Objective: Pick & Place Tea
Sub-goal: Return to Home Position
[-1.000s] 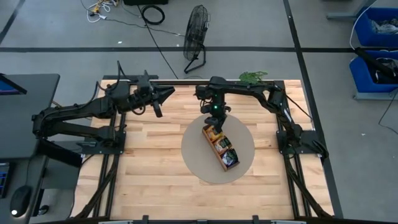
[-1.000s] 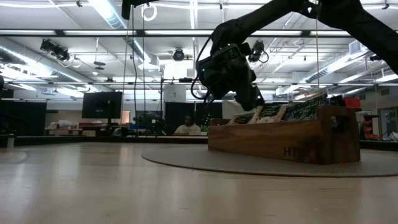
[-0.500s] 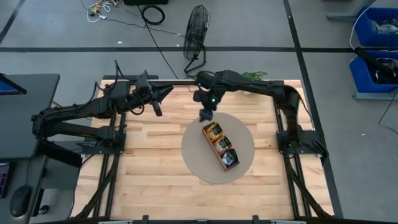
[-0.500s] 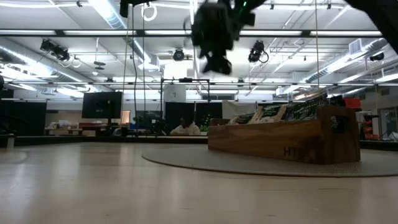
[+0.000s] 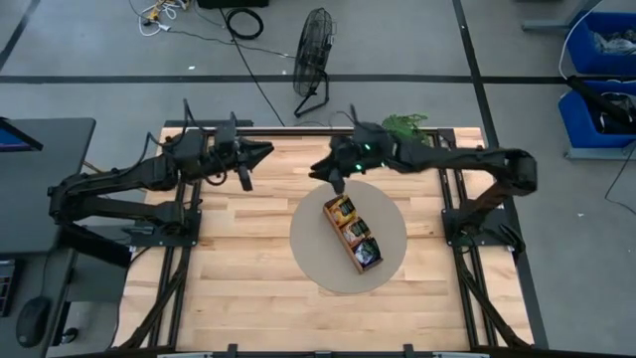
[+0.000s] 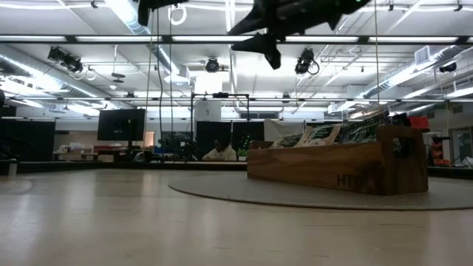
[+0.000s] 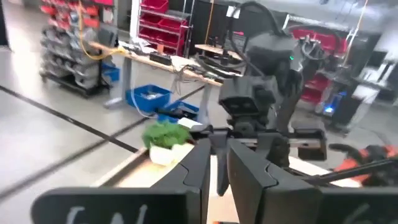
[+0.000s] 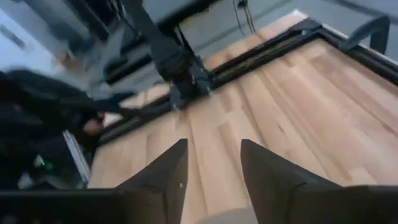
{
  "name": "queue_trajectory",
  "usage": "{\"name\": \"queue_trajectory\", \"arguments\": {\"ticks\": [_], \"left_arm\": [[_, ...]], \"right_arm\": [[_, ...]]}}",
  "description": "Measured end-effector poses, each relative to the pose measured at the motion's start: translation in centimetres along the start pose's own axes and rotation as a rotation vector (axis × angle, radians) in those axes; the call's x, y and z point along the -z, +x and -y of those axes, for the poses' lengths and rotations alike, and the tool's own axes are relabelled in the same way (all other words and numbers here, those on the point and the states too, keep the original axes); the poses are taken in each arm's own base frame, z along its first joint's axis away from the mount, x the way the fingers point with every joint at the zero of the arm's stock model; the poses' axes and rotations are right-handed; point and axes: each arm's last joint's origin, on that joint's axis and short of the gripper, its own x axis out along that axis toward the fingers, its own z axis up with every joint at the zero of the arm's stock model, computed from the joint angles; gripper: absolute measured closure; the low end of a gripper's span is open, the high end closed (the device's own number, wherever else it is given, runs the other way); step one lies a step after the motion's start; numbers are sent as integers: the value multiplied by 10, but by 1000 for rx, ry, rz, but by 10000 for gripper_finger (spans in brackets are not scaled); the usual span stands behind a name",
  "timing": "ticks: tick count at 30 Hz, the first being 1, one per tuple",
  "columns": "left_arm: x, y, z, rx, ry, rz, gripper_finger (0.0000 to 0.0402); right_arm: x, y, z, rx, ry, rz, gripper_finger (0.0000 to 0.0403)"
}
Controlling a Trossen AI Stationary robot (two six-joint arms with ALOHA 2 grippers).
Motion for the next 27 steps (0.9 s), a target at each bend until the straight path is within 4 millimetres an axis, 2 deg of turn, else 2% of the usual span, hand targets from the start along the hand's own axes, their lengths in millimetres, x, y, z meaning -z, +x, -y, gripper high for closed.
{"name": "queue_trajectory", "arguments": {"ticks": [3,7,13,16,19,22,27], "left_arm": [[21,3,-2,21,-43,-25,346],[50,3,-5,21,-37,-100,346],[74,2,-11,-13,15,-185,346],[81,1,-15,-69,76,-213,346],[83,1,-18,-169,41,-199,346],[82,1,-19,-188,31,-185,346],[80,-2,-10,-108,124,-177,346]], "right_arm": [[20,-8,-4,0,23,59,250],[41,-24,-12,107,-55,86,250],[70,-32,-6,207,-24,-64,250],[79,-32,-2,233,-107,-166,257],[83,-33,-2,241,-112,-208,301],[84,-33,-3,206,-117,-221,379],[76,-31,-5,192,-139,-136,396]]}}
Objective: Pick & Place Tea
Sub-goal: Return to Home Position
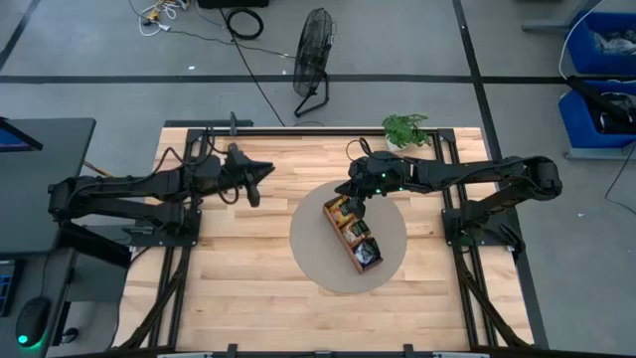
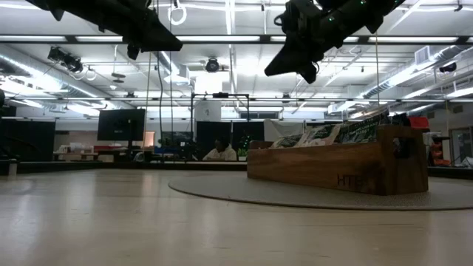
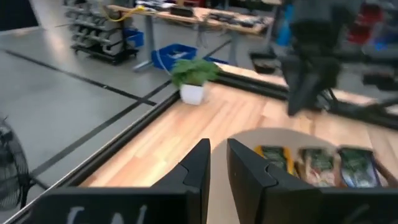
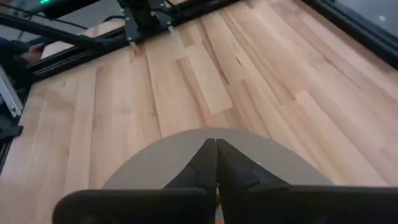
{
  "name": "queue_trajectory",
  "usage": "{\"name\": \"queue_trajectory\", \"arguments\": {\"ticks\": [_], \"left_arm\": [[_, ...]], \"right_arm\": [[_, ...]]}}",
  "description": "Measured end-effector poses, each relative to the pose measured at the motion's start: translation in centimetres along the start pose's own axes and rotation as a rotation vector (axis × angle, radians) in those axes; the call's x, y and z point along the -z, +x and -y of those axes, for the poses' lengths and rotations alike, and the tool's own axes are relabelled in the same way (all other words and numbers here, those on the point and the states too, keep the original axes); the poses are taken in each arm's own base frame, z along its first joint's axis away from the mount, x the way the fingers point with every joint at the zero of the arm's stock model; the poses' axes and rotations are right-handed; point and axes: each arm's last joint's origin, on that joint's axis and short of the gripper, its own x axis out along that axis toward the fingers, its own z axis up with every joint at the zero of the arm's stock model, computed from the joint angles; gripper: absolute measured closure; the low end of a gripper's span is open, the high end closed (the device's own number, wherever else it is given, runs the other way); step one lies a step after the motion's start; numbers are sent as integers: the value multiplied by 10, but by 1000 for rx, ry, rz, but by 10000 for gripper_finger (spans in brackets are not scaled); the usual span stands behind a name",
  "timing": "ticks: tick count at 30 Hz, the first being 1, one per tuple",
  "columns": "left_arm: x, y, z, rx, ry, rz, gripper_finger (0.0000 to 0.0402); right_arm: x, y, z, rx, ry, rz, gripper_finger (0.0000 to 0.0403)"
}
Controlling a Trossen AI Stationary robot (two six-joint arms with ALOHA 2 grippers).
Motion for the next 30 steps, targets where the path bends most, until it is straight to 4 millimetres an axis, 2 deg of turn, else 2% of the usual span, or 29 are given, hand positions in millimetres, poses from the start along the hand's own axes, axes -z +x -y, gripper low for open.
{"name": "queue_trajectory", "arguments": {"ticks": [4,7,11,15,19,22,26,30], "left_arm": [[-1,-2,9,37,22,18,346],[9,-3,15,68,43,38,346],[24,-6,19,137,-25,193,346],[46,-12,20,203,-33,266,346],[61,-16,19,224,-67,240,346],[70,-18,18,232,-82,215,346],[77,-20,17,244,-116,202,346],[72,-24,15,245,-121,242,346]], "right_arm": [[-8,0,-4,-50,-28,77,399],[-10,-1,-9,-64,-42,116,401],[-8,1,-15,-135,-79,199,401],[16,1,-16,-190,-44,326,402],[32,-16,-17,-185,-66,466,402],[54,-25,-9,-144,-78,450,402],[75,-41,-1,-132,-74,526,403],[98,-50,8,-93,-58,524,403]]}}
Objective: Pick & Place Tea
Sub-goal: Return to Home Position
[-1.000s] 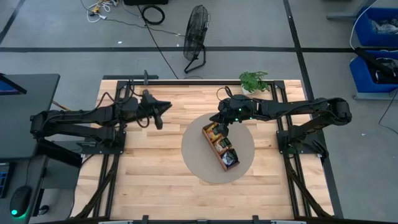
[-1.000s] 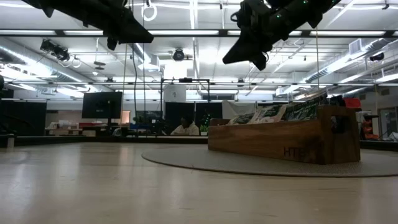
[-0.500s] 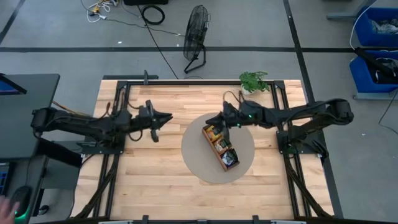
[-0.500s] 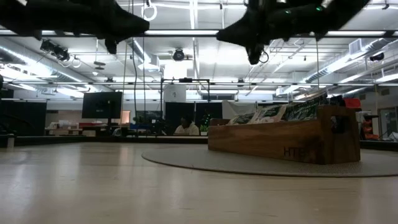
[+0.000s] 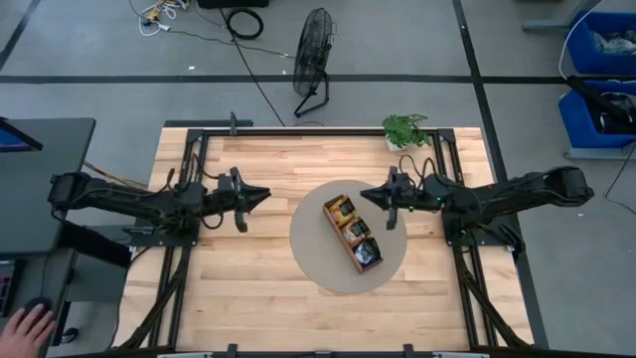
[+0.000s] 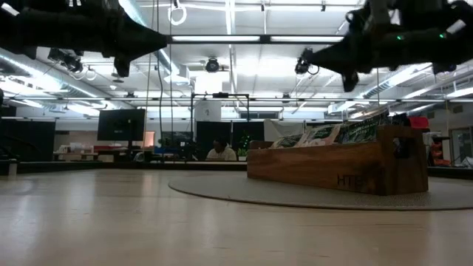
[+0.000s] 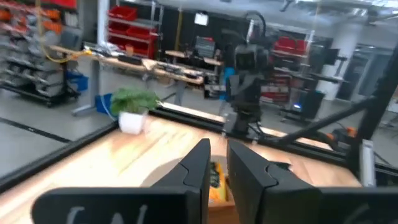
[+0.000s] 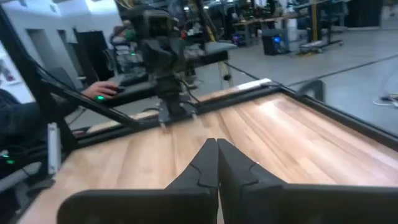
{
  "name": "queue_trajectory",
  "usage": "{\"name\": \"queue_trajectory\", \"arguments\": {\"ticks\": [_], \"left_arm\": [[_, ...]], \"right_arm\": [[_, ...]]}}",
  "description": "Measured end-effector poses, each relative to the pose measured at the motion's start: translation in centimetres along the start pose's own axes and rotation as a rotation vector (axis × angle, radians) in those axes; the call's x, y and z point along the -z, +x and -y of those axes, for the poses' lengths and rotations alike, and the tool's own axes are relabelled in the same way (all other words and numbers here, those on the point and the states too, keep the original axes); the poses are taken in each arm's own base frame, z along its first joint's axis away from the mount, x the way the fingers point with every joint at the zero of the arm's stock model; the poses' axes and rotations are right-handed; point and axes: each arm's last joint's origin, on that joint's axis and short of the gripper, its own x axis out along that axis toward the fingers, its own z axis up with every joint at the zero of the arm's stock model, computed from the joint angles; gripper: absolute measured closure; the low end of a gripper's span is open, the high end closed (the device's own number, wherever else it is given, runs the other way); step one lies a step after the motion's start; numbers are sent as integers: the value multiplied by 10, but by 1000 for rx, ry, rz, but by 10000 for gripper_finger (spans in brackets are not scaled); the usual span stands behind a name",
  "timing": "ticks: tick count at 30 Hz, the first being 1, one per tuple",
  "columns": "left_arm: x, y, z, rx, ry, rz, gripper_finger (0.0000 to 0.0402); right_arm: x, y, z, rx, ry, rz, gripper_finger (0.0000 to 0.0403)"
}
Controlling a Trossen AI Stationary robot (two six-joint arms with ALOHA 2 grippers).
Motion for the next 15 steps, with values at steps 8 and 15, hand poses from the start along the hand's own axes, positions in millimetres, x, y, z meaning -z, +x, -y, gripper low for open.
{"name": "queue_trajectory", "arguments": {"ticks": [8,15], "left_arm": [[1,-1,-4,-118,1,6,346],[2,-3,-9,-266,-27,11,346]], "right_arm": [[18,-27,7,-3,-29,18,403],[31,-49,12,-23,23,59,403]]}}
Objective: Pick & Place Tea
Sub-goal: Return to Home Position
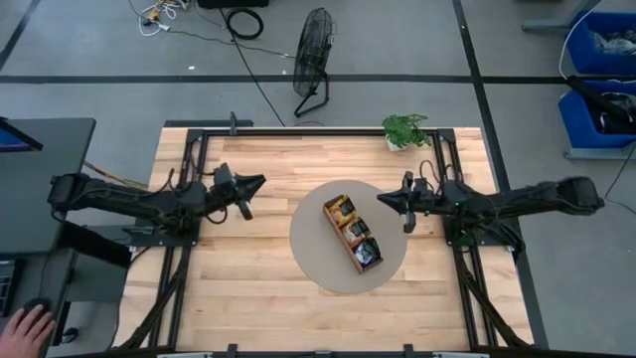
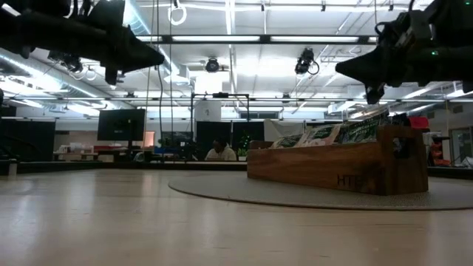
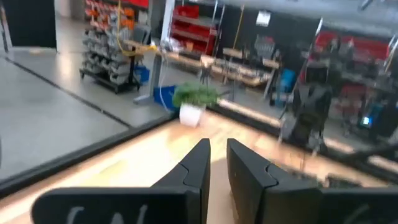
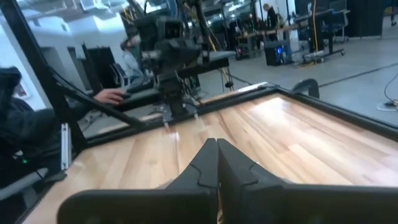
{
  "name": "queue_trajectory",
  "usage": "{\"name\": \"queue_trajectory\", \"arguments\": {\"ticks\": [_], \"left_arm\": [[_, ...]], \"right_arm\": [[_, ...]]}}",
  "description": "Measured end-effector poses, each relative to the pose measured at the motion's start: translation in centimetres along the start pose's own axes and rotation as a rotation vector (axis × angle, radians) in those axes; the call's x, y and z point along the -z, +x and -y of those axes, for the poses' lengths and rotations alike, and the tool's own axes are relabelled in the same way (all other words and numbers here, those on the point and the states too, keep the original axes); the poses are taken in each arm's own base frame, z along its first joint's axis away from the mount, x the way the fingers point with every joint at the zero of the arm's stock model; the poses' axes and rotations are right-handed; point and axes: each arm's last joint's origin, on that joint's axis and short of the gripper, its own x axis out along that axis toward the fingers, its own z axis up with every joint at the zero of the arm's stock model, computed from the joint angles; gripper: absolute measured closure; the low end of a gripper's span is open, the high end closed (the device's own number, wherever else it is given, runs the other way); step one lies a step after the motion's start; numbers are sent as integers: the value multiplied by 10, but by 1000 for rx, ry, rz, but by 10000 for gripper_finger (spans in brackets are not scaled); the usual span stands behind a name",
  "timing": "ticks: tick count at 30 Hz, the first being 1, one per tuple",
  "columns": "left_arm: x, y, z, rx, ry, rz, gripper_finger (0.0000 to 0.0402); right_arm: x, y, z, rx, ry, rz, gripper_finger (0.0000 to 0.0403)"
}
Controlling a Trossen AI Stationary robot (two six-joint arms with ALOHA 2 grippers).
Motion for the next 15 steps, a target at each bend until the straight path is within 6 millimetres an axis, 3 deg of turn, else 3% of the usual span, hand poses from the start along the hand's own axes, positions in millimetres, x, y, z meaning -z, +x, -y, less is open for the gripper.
{"name": "queue_trajectory", "arguments": {"ticks": [7,15], "left_arm": [[-9,-10,-2,70,17,13,346],[-20,-37,-13,118,64,16,346]], "right_arm": [[3,-12,2,20,2,-16,403],[1,-24,2,23,-6,-29,403]]}}
